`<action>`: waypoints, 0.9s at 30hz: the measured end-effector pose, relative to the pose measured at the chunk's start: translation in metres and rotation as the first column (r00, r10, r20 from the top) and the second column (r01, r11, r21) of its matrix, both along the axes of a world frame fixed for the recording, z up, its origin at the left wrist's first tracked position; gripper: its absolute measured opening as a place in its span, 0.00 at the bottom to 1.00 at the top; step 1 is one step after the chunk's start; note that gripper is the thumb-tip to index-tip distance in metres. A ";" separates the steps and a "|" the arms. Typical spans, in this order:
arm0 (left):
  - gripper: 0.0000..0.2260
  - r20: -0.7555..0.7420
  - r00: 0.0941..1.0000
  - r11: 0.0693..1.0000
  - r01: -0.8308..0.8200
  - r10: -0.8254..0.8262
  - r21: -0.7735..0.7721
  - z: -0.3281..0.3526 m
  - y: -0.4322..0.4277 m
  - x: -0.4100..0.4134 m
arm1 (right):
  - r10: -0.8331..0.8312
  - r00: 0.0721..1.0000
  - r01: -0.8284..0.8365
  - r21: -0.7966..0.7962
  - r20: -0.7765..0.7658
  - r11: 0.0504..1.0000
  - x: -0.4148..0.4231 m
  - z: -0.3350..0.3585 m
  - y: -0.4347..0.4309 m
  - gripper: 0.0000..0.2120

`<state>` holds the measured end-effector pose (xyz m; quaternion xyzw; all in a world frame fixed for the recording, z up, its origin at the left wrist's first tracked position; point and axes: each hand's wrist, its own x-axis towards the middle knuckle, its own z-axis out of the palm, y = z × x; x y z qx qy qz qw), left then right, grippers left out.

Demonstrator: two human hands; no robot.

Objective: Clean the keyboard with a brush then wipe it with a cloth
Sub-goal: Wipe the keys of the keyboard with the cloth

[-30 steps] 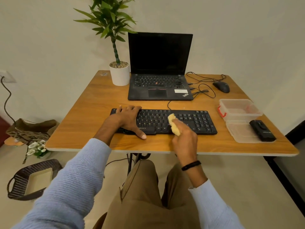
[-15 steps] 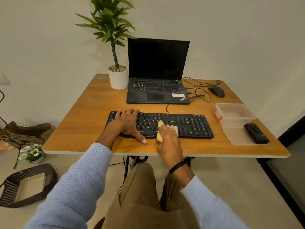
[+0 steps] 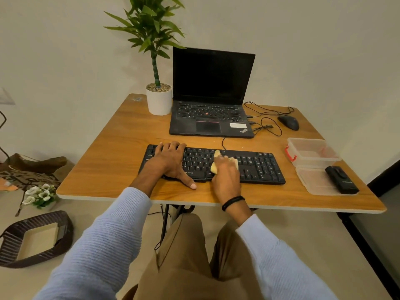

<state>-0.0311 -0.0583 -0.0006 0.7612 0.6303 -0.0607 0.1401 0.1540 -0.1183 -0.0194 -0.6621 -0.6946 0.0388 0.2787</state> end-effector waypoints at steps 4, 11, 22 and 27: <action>0.69 0.016 1.000 1.000 0.007 -0.007 0.024 -0.003 0.002 0.000 | 0.078 0.995 -0.079 -0.011 -0.055 0.997 0.001 0.001 0.003 0.21; 0.71 0.026 1.000 0.999 0.005 -0.006 0.033 -0.006 0.002 -0.001 | 0.194 0.980 -0.194 -0.015 -0.039 0.981 -0.016 0.002 -0.001 0.20; 0.71 0.045 0.999 0.999 0.004 -0.006 0.043 -0.008 0.002 -0.002 | 0.050 0.995 -0.047 0.030 -0.089 0.998 0.002 0.014 0.043 0.17; 0.71 0.039 0.999 0.999 0.002 -0.004 0.051 -0.006 -0.001 -0.001 | 0.237 0.971 -0.236 -0.058 0.020 0.970 -0.024 0.010 0.032 0.17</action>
